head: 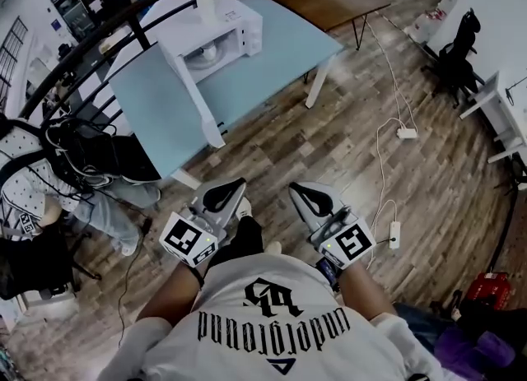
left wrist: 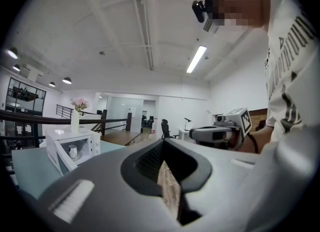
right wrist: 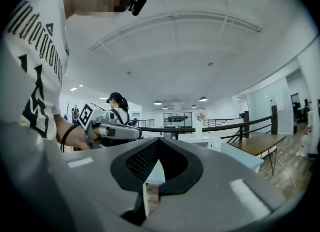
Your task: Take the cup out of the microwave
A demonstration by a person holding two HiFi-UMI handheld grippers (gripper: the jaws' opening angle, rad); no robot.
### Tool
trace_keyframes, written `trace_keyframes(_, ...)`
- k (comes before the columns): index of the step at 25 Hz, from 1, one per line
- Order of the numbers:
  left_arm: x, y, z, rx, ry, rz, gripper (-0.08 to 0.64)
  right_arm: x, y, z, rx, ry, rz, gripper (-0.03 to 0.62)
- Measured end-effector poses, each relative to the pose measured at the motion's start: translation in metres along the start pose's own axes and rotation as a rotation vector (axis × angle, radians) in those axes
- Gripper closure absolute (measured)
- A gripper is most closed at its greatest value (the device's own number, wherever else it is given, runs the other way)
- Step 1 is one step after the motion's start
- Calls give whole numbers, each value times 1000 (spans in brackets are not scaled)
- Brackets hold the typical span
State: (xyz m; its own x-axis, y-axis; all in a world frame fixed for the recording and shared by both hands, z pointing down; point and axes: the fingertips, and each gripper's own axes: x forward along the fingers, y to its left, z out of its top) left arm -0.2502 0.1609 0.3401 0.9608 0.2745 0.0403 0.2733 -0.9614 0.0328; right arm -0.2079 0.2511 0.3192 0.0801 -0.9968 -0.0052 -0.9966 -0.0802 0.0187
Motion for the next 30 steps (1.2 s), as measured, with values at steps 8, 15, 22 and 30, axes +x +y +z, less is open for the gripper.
trace_keyframes(8,45,36,-7,-7,-10,-10,510,16,-41,-10,-19,25,-28,592)
trace_keyframes(15,63,84,2,3,-16,12,511,59,-69,-15,-1,31,-3,592)
trace_keyframes(22,77,161,16,12,-31,38,511,137,-99,-10,-9,24,38,592)
trace_keyframes(30,92,248,33,38,-35,28,511,233,-132,-4,-8,29,54,592)
